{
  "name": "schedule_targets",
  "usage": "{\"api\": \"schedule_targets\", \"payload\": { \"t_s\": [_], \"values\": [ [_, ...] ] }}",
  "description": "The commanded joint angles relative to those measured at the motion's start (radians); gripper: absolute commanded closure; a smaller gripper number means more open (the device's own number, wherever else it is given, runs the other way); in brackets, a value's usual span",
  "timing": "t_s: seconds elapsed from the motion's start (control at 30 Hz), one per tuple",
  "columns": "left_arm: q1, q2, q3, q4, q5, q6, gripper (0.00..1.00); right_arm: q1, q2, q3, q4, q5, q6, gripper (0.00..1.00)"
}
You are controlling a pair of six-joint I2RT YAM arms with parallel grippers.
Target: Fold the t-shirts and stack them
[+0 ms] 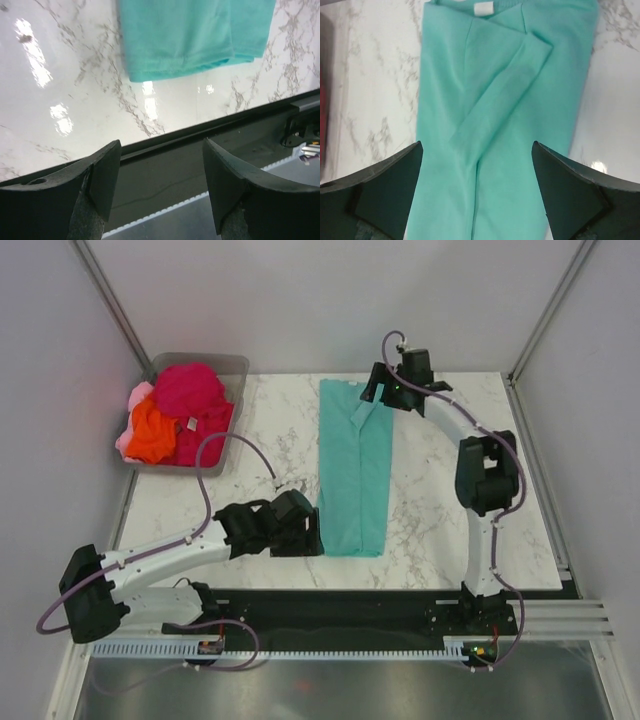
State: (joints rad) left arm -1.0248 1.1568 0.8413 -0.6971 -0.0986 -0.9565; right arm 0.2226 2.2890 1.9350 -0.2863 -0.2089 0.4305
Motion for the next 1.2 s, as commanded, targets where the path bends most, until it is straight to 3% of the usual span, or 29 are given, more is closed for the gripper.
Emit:
{"api": "schedule_targets", "payload": {
  "t_s": [0.0, 0.17, 0.33, 0.47, 0.63, 0.83, 1.07, 1.17],
  "values": [
    [0.029, -0.005, 0.059, -0.018, -0.128, 0.096, 0.27, 0.003, -0.340, -0.202, -0.002, 0.060, -0.047, 0.02],
    [0.159, 0.007, -0.002, 0.082, -0.054, 0.153, 0.31, 0.017, -0.641, -0.727, 0.004, 0.059, 0.071, 0.02],
    [0.239, 0.029, -0.115, 0.278, 0.028, 0.203, 0.34, 0.079, -0.949, -1.245, 0.099, 0.040, 0.250, 0.19],
    [0.256, 0.047, -0.168, 0.376, 0.068, 0.220, 0.34, 0.188, -1.091, -1.456, 0.162, 0.034, 0.335, 0.25],
    [0.258, 0.070, -0.224, 0.453, 0.085, 0.219, 0.33, 0.332, -1.204, -1.550, 0.174, 0.094, 0.415, 0.25],
    [0.259, 0.115, -0.260, 0.501, 0.094, 0.205, 0.31, 0.418, -1.200, -1.548, 0.102, 0.169, 0.459, 0.28],
    [0.259, 0.155, -0.321, 0.596, 0.141, 0.179, 0.31, 0.469, -1.152, -1.611, 0.199, 0.172, 0.490, 0.43],
    [0.259, 0.173, -0.343, 0.630, 0.149, 0.168, 0.32, 0.475, -1.122, -1.613, 0.210, 0.187, 0.485, 0.61]
  ]
}}
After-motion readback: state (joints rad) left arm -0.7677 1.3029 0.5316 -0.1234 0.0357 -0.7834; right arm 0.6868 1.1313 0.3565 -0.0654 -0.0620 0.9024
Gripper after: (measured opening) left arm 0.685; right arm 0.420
